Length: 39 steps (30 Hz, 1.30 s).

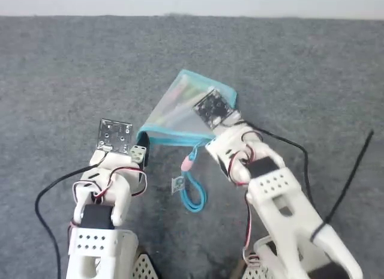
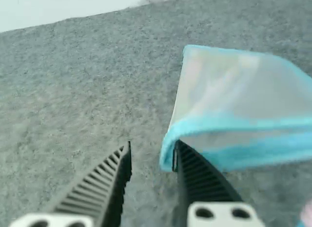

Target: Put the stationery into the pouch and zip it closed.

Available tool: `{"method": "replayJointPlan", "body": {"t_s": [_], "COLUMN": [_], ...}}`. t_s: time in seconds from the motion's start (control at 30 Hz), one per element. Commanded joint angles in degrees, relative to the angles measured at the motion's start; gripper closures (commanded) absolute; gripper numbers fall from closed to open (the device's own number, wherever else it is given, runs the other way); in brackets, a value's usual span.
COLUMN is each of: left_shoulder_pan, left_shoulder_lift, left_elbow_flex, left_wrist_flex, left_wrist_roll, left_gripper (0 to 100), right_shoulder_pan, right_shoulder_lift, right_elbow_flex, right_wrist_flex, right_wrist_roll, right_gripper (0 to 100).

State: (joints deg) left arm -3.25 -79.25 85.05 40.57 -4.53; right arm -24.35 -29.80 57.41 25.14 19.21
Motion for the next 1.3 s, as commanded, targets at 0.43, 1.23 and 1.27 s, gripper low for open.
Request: {"method": "replayJointPlan", "body": {"t_s": [0.43,1.23,1.27], "left_shoulder_pan": [13.9,21.7,21.7], "left_shoulder_lift": [-25.2,-23.1,-23.1], "left_elbow_flex": [2.6,5.8,5.8], "left_wrist_flex": [17.1,17.1,17.1], "left_wrist_roll": [-8.1,-8.1,-8.1], "left_gripper": [86,76,76], "right_shoulder_pan": [2.2,-10.1,-10.1], "right_shoulder_lift": [7.7,-15.3,-15.3], "right_elbow_flex": [-11.6,0.9,0.9], "right_wrist_flex": [7.6,11.8,11.8], "right_wrist_roll": [-4.2,-3.8,-3.8], "right_gripper": [99.3,99.3,99.3]}}
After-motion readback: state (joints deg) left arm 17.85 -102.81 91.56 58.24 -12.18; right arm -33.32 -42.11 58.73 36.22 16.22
